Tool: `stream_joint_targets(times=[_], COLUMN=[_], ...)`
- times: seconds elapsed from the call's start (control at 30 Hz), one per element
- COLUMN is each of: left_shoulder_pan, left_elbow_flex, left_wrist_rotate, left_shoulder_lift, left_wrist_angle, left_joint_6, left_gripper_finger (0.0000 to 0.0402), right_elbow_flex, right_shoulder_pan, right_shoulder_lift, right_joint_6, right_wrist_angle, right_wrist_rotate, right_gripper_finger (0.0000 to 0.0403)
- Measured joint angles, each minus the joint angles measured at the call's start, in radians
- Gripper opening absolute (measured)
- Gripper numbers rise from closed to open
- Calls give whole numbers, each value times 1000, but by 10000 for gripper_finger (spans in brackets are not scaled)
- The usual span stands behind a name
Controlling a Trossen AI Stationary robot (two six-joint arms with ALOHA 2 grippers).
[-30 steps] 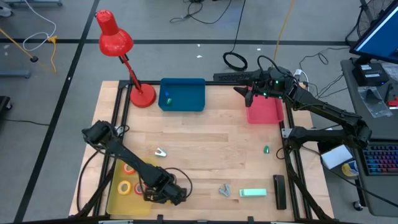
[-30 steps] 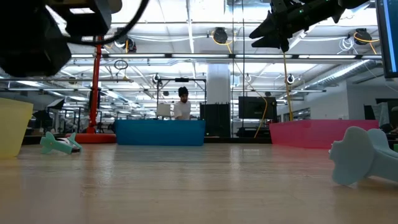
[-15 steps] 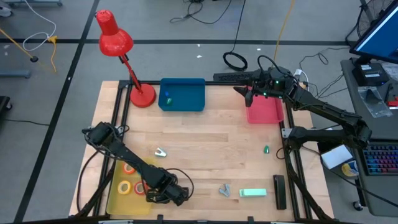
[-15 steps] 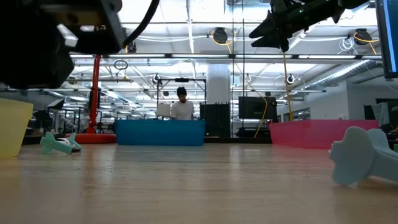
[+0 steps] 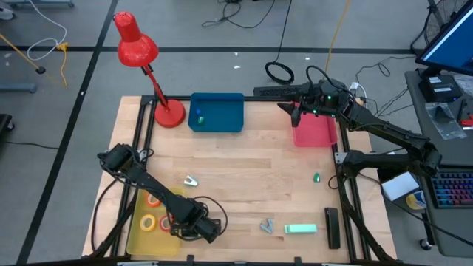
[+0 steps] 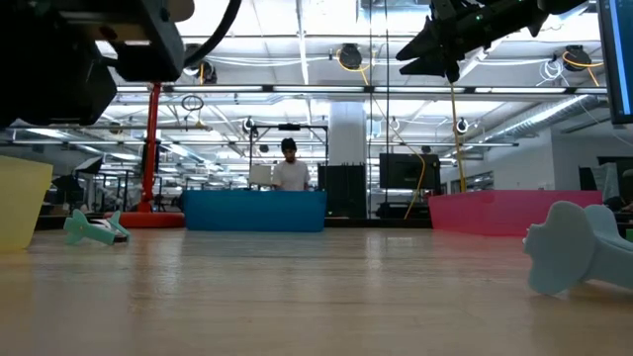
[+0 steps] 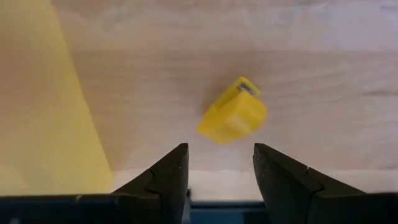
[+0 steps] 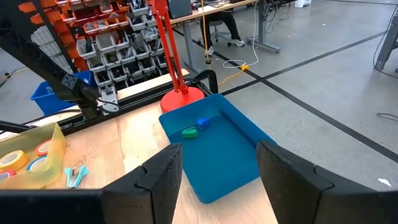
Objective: Pick and place Stapler, Stapler remover, tape
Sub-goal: Put the yellow stapler into the blue bin
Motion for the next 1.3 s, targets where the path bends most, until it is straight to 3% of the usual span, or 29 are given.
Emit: stream_joint_targets(times=[0.5,1.3], left_shoulder_pan=[73,59], left_elbow_flex=[-2,-1], left_wrist_rotate=[-10,65], left_shoulder_lift=[19,66], left_wrist_angle=[-32,-6], left_joint_6=[235,364], left_gripper_finger=[182,181], right_elbow_flex=[0,0], right_shoulder_pan=[0,0], right_shoulder_lift=[0,0], right_joint_6=[0,-22], right_wrist_angle=[0,0], right_wrist_rotate=[0,0], right_gripper_finger=[196,196])
